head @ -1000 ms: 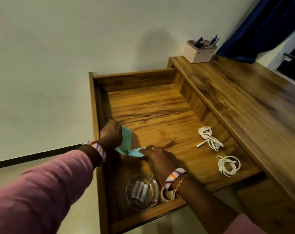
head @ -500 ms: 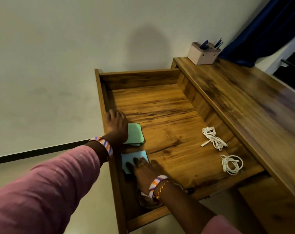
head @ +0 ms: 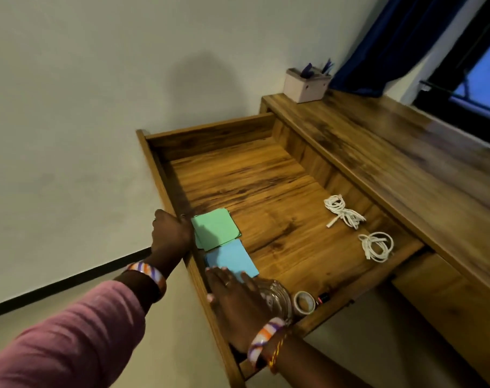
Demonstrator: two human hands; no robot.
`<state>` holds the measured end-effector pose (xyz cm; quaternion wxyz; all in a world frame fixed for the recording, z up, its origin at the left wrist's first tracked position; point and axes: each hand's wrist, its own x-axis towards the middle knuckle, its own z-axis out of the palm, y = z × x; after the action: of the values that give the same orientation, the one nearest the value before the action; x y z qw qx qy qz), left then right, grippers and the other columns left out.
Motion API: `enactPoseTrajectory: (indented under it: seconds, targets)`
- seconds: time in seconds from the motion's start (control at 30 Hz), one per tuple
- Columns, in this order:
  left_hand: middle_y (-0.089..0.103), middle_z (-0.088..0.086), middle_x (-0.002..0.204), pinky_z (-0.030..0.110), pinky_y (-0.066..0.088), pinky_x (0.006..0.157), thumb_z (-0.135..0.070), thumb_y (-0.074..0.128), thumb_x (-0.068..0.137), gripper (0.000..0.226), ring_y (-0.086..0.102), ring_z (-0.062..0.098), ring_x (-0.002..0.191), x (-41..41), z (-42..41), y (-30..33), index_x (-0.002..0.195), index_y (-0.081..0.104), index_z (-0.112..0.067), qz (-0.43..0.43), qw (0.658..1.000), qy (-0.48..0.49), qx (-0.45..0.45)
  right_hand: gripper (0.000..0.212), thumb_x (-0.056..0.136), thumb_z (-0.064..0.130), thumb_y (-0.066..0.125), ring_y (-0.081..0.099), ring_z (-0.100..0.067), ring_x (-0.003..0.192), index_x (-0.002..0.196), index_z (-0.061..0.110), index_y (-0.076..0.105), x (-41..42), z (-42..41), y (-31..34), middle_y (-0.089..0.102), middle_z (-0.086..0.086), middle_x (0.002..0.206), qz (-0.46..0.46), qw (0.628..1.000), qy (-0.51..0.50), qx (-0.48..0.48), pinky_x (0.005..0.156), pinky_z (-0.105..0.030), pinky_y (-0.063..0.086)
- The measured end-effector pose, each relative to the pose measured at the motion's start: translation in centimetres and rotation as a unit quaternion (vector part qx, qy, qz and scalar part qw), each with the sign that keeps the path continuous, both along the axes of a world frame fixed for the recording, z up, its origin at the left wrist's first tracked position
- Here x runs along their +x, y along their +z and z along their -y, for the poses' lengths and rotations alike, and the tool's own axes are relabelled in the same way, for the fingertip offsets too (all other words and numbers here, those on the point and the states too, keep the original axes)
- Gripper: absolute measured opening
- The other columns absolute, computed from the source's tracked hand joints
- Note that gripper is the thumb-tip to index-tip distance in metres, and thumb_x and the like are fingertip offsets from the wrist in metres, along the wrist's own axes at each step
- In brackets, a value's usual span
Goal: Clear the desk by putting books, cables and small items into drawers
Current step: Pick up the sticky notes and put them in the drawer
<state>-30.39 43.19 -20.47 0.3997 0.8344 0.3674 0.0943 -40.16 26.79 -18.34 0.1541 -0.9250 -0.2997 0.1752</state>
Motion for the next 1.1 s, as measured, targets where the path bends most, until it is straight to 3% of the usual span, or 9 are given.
enactPoseTrajectory:
  seconds: [0.13, 0.3, 0.4, 0.53, 0.7, 0.77, 0.83, 0.93, 1.1]
  targets:
    - [0.035, 0.025, 0.140, 0.055, 0.042, 0.092, -0.014, 0.057, 0.082, 0.058, 0.040, 0.043, 0.124, 0.0, 0.4, 0.8, 0.133, 0.033, 0.000, 0.008, 0.990, -0.045, 0.134, 0.061, 0.099, 0.017, 0.031, 0.010, -0.029, 0.144, 0.148, 0.019, -0.005, -2.8, -1.7, -0.9, 0.014, -0.012, 0.156, -0.034, 0.997, -0.074, -0.010, 0.117, -0.038, 0.003]
    - [0.033, 0.029, 0.144, 0.055, 0.035, 0.100, -0.005, 0.060, 0.078, 0.055, 0.030, 0.046, 0.132, 0.0, -0.4, 0.3, 0.129, 0.043, 0.004, 0.085, 0.933, -0.207, 0.283, 0.058, 0.082, 0.008, 0.031, 0.041, -0.020, 0.133, 0.139, 0.013, 0.040, -3.9, -3.4, -0.9, 0.049, -0.007, 0.140, 0.144, 0.974, -0.177, 0.009, 0.114, -0.034, 0.022]
    - [0.041, 0.025, 0.141, 0.054, 0.035, 0.100, 0.001, 0.059, 0.077, 0.037, 0.037, 0.044, 0.129, -0.2, -0.2, 0.5, 0.115, 0.059, 0.001, 0.114, 0.898, -0.301, 0.302, 0.063, 0.083, 0.007, 0.019, 0.022, -0.024, 0.142, 0.146, 0.013, 0.022, -5.3, -4.0, -0.5, 0.028, -0.010, 0.153, 0.130, 0.973, -0.181, -0.056, 0.117, -0.038, 0.004]
    - [0.062, 0.018, 0.118, 0.039, 0.048, 0.081, -0.004, 0.052, 0.084, 0.029, 0.061, 0.035, 0.101, -0.2, -0.5, 0.6, 0.110, 0.063, -0.008, 0.142, 0.823, -0.480, 0.268, 0.063, 0.092, 0.013, 0.015, 0.067, 0.000, 0.094, 0.101, 0.041, 0.071, -6.8, -4.9, -0.3, 0.071, 0.017, 0.102, 0.147, 0.951, -0.258, -0.080, 0.081, -0.018, 0.052]
    - [0.070, 0.000, 0.092, 0.030, 0.045, 0.071, -0.037, 0.042, 0.087, 0.025, 0.064, 0.023, 0.090, 0.4, -1.6, 0.6, 0.092, 0.065, -0.029, 0.152, 0.773, -0.569, 0.237, 0.045, 0.095, 0.052, 0.017, 0.057, 0.024, 0.084, 0.082, 0.070, 0.057, -7.0, -5.7, 0.0, 0.060, 0.046, 0.085, 0.126, 0.911, -0.363, -0.150, 0.074, 0.002, 0.042]
    - [0.067, -0.004, 0.079, 0.027, 0.042, 0.068, -0.057, 0.033, 0.080, 0.043, 0.065, 0.018, 0.086, 0.5, -2.2, 0.4, 0.086, 0.065, -0.029, 0.134, 0.727, -0.626, 0.249, 0.024, 0.084, 0.063, 0.040, 0.056, 0.017, 0.102, 0.104, 0.066, 0.052, -7.1, -6.5, 0.7, 0.065, 0.039, 0.080, 0.135, 0.901, -0.361, -0.196, 0.092, -0.001, 0.033]
    - [0.065, -0.010, 0.079, 0.023, 0.042, 0.069, -0.073, 0.033, 0.071, 0.056, 0.064, 0.010, 0.086, 0.6, -2.7, 0.3, 0.087, 0.067, -0.032, 0.106, 0.662, -0.704, 0.234, 0.058, 0.085, 0.052, 0.048, 0.040, -0.003, 0.131, 0.136, 0.051, 0.021, -7.4, -7.5, 1.0, 0.070, 0.026, 0.081, 0.132, 0.892, -0.380, -0.204, 0.108, -0.013, 0.019]
    - [0.067, -0.011, 0.096, 0.017, 0.039, 0.074, -0.086, 0.024, 0.067, 0.074, 0.060, 0.006, 0.089, 0.9, -4.1, 0.8, 0.097, 0.065, -0.032, 0.125, 0.553, -0.781, 0.263, 0.077, 0.056, 0.041, 0.083, 0.068, -0.015, 0.099, 0.126, 0.044, 0.052, -8.1, -9.3, 1.0, 0.073, 0.009, 0.097, 0.147, 0.852, -0.440, -0.245, 0.081, -0.034, 0.057]
    - [0.060, -0.004, 0.115, 0.034, 0.039, 0.091, -0.068, 0.042, 0.079, 0.056, 0.057, 0.018, 0.103, 0.9, -4.9, 0.7, 0.117, 0.049, -0.028, 0.134, 0.450, -0.802, 0.370, 0.078, 0.035, 0.035, 0.090, 0.070, -0.030, 0.092, 0.110, 0.030, 0.068, -7.6, -13.8, 0.1, 0.072, -0.005, 0.105, 0.115, 0.790, -0.544, -0.258, 0.072, -0.052, 0.056]
